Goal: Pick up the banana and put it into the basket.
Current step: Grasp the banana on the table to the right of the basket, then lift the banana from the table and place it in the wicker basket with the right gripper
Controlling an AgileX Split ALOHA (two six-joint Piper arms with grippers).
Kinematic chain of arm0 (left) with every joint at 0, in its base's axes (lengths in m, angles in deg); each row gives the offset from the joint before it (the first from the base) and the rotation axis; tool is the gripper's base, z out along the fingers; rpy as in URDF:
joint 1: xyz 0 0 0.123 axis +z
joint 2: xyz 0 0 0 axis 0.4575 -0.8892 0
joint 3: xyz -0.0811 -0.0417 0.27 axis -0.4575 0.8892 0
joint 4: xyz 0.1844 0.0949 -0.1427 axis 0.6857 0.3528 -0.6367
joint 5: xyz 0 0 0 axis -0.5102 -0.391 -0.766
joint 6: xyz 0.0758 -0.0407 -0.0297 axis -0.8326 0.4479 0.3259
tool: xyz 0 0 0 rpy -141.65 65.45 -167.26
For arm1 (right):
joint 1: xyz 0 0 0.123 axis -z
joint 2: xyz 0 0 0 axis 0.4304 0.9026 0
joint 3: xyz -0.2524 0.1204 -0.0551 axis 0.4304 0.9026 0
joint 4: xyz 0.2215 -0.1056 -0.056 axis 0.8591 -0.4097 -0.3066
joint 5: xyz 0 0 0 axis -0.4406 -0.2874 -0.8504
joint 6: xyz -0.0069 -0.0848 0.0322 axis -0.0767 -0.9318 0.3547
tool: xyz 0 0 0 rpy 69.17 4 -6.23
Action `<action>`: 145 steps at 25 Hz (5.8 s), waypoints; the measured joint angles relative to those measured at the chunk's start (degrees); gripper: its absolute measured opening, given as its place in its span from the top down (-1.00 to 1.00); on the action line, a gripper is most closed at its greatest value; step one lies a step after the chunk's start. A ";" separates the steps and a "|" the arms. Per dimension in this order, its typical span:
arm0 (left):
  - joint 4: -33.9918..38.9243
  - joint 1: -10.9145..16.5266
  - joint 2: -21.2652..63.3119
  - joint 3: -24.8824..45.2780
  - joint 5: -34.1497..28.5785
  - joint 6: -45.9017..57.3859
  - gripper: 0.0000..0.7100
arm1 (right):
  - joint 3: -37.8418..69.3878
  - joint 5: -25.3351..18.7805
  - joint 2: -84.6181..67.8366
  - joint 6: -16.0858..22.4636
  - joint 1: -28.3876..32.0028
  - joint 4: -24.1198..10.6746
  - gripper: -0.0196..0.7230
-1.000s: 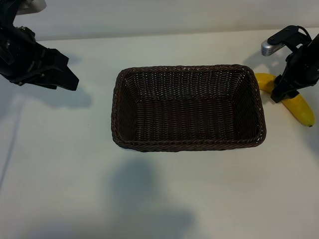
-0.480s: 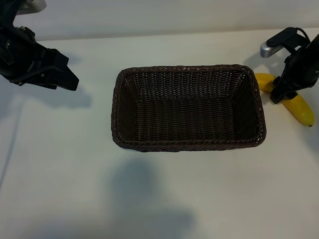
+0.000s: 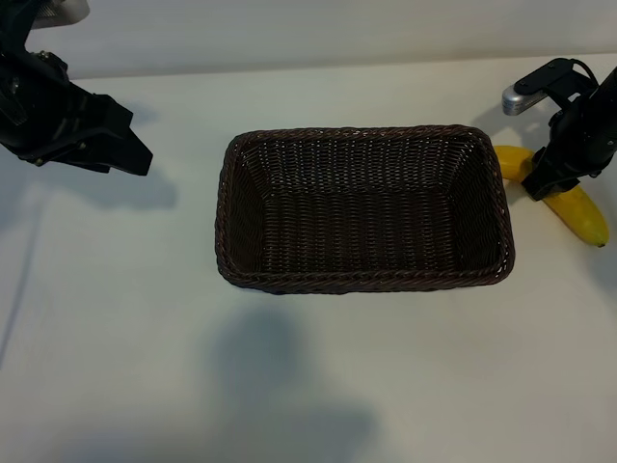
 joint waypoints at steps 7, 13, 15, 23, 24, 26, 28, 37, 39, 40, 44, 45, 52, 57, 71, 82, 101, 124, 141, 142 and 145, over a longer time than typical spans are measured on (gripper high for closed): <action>0.00 0.00 0.00 0.00 0.00 0.00 -0.41 | 0.00 -0.52 -0.10 -0.07 0.00 -0.50 -0.17; 0.00 0.00 0.00 0.00 0.00 0.05 -0.41 | -0.30 -2.67 -5.60 -0.02 0.00 -1.03 -0.17; 0.00 0.00 0.00 0.00 0.00 0.18 -0.41 | -0.66 -4.35 -7.96 -0.02 0.00 -0.98 -0.17; 0.00 0.00 0.00 0.00 0.00 0.13 -0.41 | -0.71 -10.68 -18.50 1.79 0.00 -1.56 -0.17; 0.00 0.00 0.00 0.00 0.00 0.13 -0.41 | -0.71 -11.39 -19.83 2.33 0.00 -2.02 -0.17; 0.00 0.00 0.00 0.00 0.05 0.13 -0.41 | -0.71 -12.71 -21.81 4.04 0.00 -3.30 -0.17; 0.00 0.00 0.00 0.00 0.05 0.13 -0.41 | -0.92 -13.85 -22.94 5.53 0.00 -4.40 -0.17; 0.00 0.00 0.00 0.00 0.05 0.13 -0.41 | -1.66 -15.33 -23.10 10.41 0.00 -4.78 -0.17; 0.00 0.00 0.00 0.00 0.05 0.13 -0.41 | -1.70 -15.54 -23.10 10.73 0.00 -3.27 -0.17; 0.00 0.00 0.00 0.00 0.05 0.13 -0.41 | -1.70 -15.59 -23.10 10.88 0.00 -2.58 -0.17; 0.00 0.00 0.00 0.00 0.05 0.13 -0.41 | -1.70 -15.59 -23.10 11.72 -1.89 -1.54 -0.17; 0.00 0.00 0.00 0.00 0.05 0.13 -0.41 | -1.70 -15.34 -23.10 11.86 -2.98 -1.54 -0.17; -0.05 0.00 0.00 0.00 0.05 -0.08 -0.41 | -1.70 -11.32 -23.10 15.45 -12.08 -1.12 -0.17; -0.19 0.00 0.00 0.00 0.05 -0.03 -0.41 | -1.70 -9.05 -22.92 18.17 -17.76 -1.07 -0.17; -0.41 0.00 0.00 0.00 0.00 -0.03 -0.41 | -5.77 -9.36 -17.70 19.60 -24.35 -1.07 -0.17; -0.41 0.00 0.00 0.00 0.00 0.03 -0.41 | -6.15 -11.66 -17.68 15.14 -24.37 -2.86 -0.17; -0.41 0.00 0.00 0.00 0.00 0.08 -0.41 | -6.15 -15.16 -17.68 -10.57 -24.37 -2.11 -0.17; -0.41 0.00 0.00 0.00 -0.01 -0.14 -0.41 | -6.33 -10.74 -9.00 -10.86 -25.73 1.25 -0.17; -0.41 0.00 0.00 0.00 -0.01 -0.14 -0.41 | -6.33 -7.49 -5.80 -11.00 -25.75 0.62 -0.17; -0.41 0.00 0.00 0.00 -0.01 -0.14 -0.41 | -6.33 -7.49 -5.80 -11.00 -25.75 0.62 -0.17; -0.41 0.00 0.00 0.00 -0.01 -0.14 -0.41 | -6.33 -7.49 -5.80 -10.95 -25.75 0.62 -0.17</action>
